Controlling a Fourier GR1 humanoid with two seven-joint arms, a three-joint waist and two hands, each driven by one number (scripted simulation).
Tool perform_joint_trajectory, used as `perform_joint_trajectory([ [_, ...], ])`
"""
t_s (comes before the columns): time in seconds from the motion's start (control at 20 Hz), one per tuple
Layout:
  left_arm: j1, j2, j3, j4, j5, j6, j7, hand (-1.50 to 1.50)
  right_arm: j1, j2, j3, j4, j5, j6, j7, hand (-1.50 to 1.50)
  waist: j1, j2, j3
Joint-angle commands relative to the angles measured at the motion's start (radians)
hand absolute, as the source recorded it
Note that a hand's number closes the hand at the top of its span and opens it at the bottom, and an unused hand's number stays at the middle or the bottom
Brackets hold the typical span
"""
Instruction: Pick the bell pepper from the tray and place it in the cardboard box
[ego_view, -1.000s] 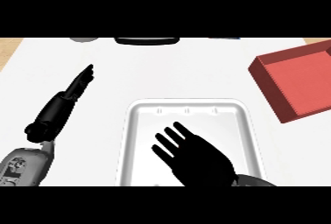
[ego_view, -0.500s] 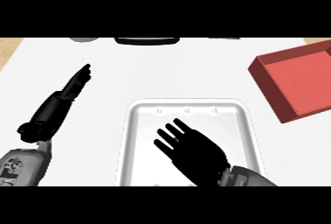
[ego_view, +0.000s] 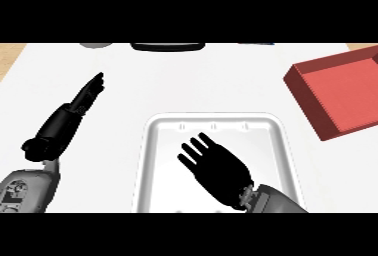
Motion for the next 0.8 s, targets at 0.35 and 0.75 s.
perform_joint_trajectory([
  [0.35,0.063,-0.074,-0.023,-0.035,-0.091,0.018,-0.033,0.0,0.056,0.044,-0.02,0.142,0.101,-0.084,-0.12,-1.5,0.0,0.0,0.0],
  [0.75,-0.018,-0.081,0.003,-0.036,-0.079,0.0,0.046,0.0,0.023,0.052,-0.017,0.221,0.162,-0.323,-0.286,1.5,0.001,0.0,0.0],
])
